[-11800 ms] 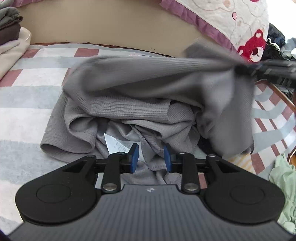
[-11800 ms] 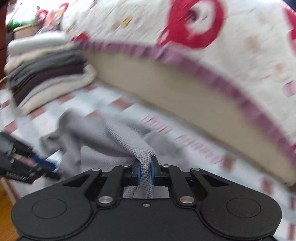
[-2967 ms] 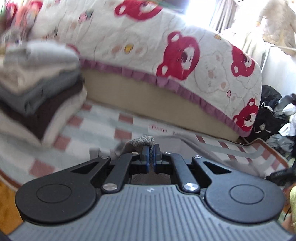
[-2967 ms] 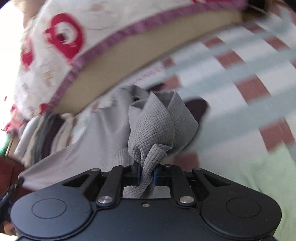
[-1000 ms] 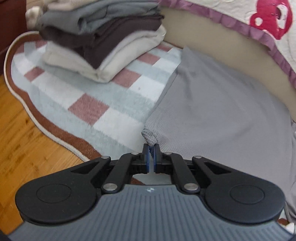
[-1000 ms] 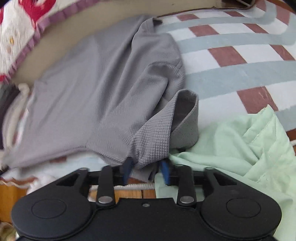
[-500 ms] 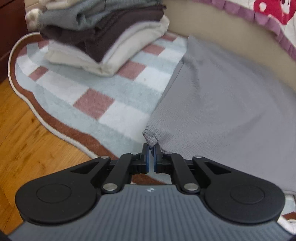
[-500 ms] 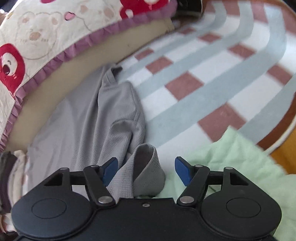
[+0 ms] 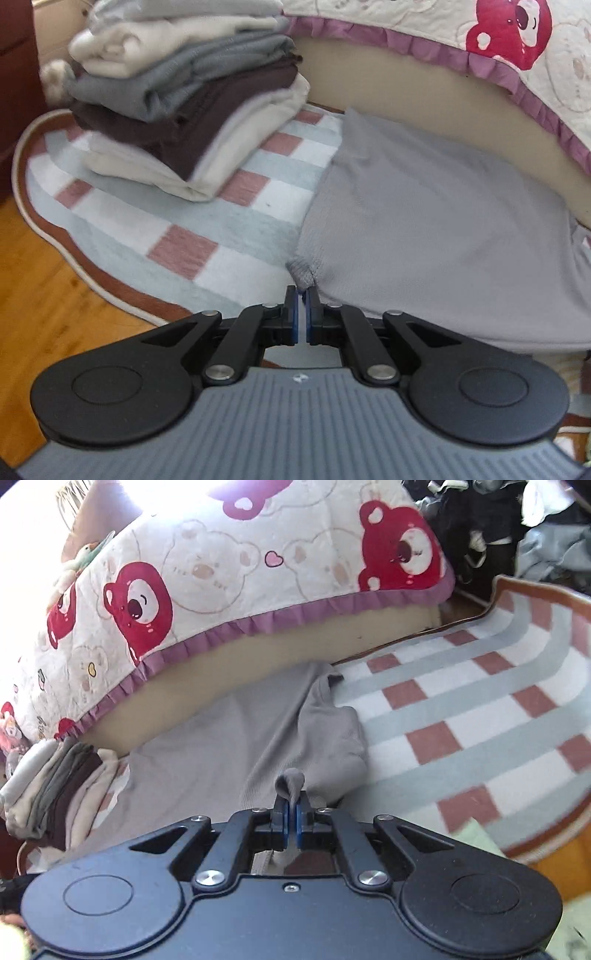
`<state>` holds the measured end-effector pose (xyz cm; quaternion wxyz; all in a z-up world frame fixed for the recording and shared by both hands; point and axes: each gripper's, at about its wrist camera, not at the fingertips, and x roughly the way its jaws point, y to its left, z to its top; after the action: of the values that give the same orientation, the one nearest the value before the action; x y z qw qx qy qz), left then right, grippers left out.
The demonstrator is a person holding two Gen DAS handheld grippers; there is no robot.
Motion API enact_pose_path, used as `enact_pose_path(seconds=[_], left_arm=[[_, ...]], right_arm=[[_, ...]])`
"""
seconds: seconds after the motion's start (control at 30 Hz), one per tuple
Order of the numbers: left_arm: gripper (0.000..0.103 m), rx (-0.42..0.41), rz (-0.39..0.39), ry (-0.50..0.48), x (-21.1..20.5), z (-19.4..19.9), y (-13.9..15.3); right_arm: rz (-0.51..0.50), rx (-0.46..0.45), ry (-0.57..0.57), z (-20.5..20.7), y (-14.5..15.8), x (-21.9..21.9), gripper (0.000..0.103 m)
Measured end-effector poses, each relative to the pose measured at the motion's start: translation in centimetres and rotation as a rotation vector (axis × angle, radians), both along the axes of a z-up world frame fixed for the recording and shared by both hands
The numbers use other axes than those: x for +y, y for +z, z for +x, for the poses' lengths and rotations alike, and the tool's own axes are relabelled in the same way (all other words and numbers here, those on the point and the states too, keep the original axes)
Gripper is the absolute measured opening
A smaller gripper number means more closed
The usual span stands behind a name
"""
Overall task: Fold clothes
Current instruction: 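Lay the garment down and open both grippers, releasing its edges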
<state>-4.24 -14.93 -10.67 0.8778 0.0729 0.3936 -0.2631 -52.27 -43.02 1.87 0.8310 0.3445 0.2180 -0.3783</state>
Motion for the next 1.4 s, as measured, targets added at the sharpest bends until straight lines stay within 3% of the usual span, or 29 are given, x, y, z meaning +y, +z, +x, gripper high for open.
enact_pose_path(seconds=[0.07,0.13,0.3,0.4,0.47,0.53,0.6,0.63,0.7,0.8,0.9,0.97,1.0,1.07,1.2,1.23,1.27,1.3,1.33,1.4], left_arm=[[0.0,-0.027,0.024,0.018,0.5,-0.2,0.1],[0.0,-0.003,0.035,0.034,0.9,0.3,-0.3],[0.003,0.237,-0.059,0.062,2.1,2.3,-2.4],[0.004,0.299,-0.063,0.086,1.9,2.8,-3.8],[0.017,0.313,-0.061,0.105,1.7,3.3,-4.4],[0.032,0.315,-0.069,0.115,1.6,3.7,-4.8],[0.049,0.305,-0.06,0.127,1.0,4.2,-5.3],[0.058,0.306,-0.053,0.122,0.5,4.5,-5.6],[0.059,0.332,-0.028,0.097,-0.6,5.0,-6.3],[0.059,0.332,0.043,0.067,-2.0,5.0,-7.1],[0.061,0.31,0.035,0.044,-2.4,4.8,-7.2],[0.079,0.319,0.002,0.034,-2.5,5.0,-7.4],[0.082,0.322,-0.022,0.031,-2.5,5.1,-7.5],[0.084,0.311,-0.045,0.032,-2.7,5.2,-7.6],[0.083,0.26,-0.002,-0.001,-3.7,4.9,-7.9],[0.082,0.242,0.027,-0.016,-4.1,4.7,-8.0],[0.079,0.218,0.064,-0.029,-4.5,4.4,-8.0],[0.074,0.187,0.107,-0.04,-4.9,3.9,-8.1],[0.062,0.152,0.152,-0.051,-5.3,3.5,-8.1],[0.045,0.131,0.167,-0.079,-5.5,3.1,-7.8]], right_arm=[[0.045,0.039,-0.012,-0.5,-0.8,0.9,0.004],[0.082,0.084,-0.014,-0.5,-2.5,1.3,0.004],[0.196,0.254,-0.011,0.2,-6.9,1.4,0.004],[0.227,0.341,0.01,1.1,-8.2,1.0,0.004],[0.362,0.297,-0.003,0.9,-9.1,0.2,0.004],[0.534,0.175,-0.048,-0.1,-9.7,-1.1,0.005],[0.56,0.164,-0.083,-0.5,-9.0,-2.3,0.014],[0.527,0.188,-0.098,-0.4,-8.3,-2.8,0.019],[0.358,0.283,-0.119,0.2,-6.1,-3.8,0.048],[0.225,0.22,-0.133,0.8,-4.6,-5.9,0.059],[0.213,0.167,-0.1,1.8,-6.7,-8.9,0.062],[0.229,0.156,-0.079,2.7,-9.2,-10.6,0.062],[0.234,0.162,-0.078,3.2,-10.5,-11.3,0.062],[0.23,0.182,-0.088,4.1,-12.8,-12.7,0.062],[0.23,0.136,-0.122,5.1,-16.3,-15.2,0.064],[0.204,0.095,-0.129,5.2,-16.6,-15.4,0.064],[0.19,0.052,-0.106,5.4,-16.8,-15.6,0.057],[0.19,0.006,-0.046,5.7,-17.0,-15.7,0.015],[0.191,-0.013,0.008,6.2,-16.9,-15.8,0.009],[0.078,0.071,0.027,6.9,-15.1,-14.4,0.008]])
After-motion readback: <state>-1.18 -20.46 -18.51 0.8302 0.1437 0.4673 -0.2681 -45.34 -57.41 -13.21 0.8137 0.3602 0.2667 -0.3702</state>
